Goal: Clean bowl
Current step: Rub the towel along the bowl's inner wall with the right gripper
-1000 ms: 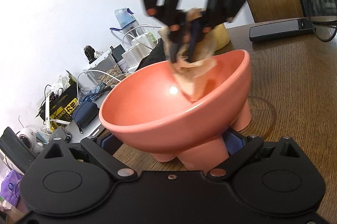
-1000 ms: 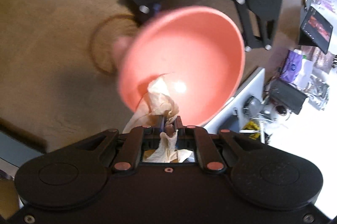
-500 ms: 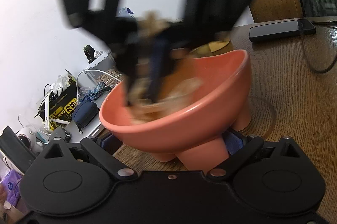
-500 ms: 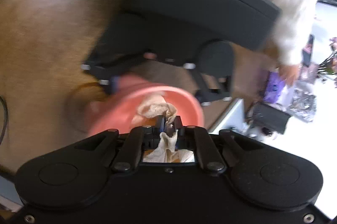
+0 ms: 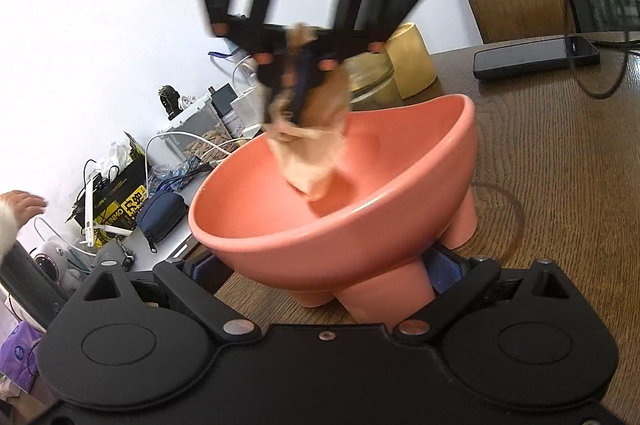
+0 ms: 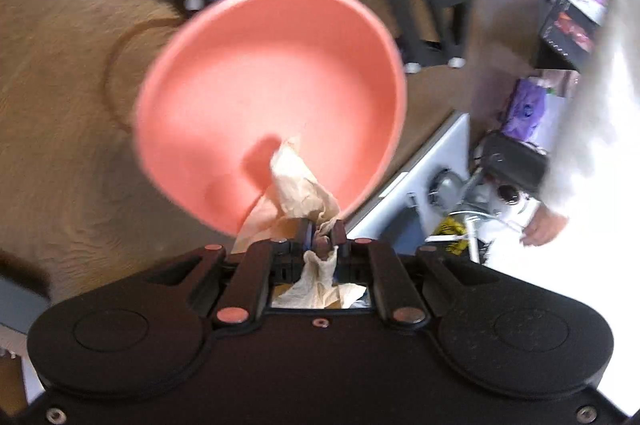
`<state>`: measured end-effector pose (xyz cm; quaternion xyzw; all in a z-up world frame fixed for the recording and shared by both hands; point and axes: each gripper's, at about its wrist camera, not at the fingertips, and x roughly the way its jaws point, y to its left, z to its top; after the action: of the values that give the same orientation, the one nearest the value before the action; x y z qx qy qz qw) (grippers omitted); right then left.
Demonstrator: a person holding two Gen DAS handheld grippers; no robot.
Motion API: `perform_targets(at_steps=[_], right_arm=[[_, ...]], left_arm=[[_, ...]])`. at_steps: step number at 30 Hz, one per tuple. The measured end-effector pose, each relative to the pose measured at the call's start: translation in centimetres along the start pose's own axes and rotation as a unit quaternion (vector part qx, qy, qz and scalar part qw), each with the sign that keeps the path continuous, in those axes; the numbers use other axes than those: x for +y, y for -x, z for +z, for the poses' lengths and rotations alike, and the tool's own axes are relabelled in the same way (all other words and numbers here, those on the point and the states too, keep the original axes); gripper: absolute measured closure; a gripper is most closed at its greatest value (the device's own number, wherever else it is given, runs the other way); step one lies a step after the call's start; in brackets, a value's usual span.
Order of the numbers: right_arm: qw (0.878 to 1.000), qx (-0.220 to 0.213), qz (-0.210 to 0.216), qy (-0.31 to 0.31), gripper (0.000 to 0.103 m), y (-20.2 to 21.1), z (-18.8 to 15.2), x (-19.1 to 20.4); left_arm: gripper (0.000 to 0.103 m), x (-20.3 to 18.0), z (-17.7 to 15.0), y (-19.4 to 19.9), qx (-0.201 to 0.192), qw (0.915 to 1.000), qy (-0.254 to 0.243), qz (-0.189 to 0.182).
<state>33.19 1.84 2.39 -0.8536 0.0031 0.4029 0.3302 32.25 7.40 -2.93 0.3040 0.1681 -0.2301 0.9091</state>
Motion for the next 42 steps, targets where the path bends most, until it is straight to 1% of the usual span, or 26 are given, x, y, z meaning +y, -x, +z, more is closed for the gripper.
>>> perform_targets(at_steps=[2, 3, 5, 8, 12, 15, 19, 24, 32, 40, 42], right_arm=[[1.0, -0.005, 0.008, 0.002, 0.093, -2.2, 0.6, -1.0], [1.0, -0.011, 0.01, 0.001, 0.093, -2.0, 0.9, -0.9], [1.0, -0.022, 0.013, -0.003, 0.093, -0.3, 1.5, 0.1], [0.999, -0.044, 0.006, -0.003, 0.093, 0.7, 2.9, -0.2], [0.999, -0.05, -0.006, 0.004, 0.093, 1.3, 3.4, -0.5], [0.999, -0.046, -0.02, 0.009, 0.093, 1.6, 3.4, -0.9], [0.999, -0.04, -0.027, 0.007, 0.093, 1.5, 3.1, -1.3], [0.999, -0.035, -0.014, 0.015, 0.093, 1.3, 3.3, -0.5], [1.0, -0.023, -0.011, 0.012, 0.093, 0.6, 2.6, -0.4], [1.0, -0.028, -0.005, 0.008, 0.093, 0.6, 2.7, 0.1], [1.0, -0.022, -0.005, 0.008, 0.093, 0.6, 2.4, 0.0]], left_arm=[[0.006, 0.1, 0.0, -0.1, 0.0, 1.0, 0.0, 0.0], [0.006, 0.1, 0.0, -0.1, 0.0, 1.0, 0.0, 0.0], [0.006, 0.2, 0.0, -0.2, 0.0, 1.0, 0.0, 0.0], [0.006, 0.1, 0.0, -0.1, 0.0, 1.0, 0.0, 0.0], [0.006, 0.0, 0.0, 0.0, 0.0, 1.0, 0.0, 0.001], [0.006, -0.1, -0.1, 0.0, 0.0, 1.0, -0.001, 0.001], [0.006, -0.2, -0.1, 0.1, 0.0, 1.0, -0.001, 0.001], [0.006, -0.3, -0.2, 0.0, 0.0, 1.0, -0.001, 0.002], [0.006, -0.1, -0.1, -0.1, 0.0, 1.0, 0.0, 0.001], [0.006, 0.0, -0.1, -0.1, 0.0, 1.0, 0.001, 0.001], [0.006, 0.0, -0.1, -0.1, 0.001, 1.0, 0.001, 0.001]])
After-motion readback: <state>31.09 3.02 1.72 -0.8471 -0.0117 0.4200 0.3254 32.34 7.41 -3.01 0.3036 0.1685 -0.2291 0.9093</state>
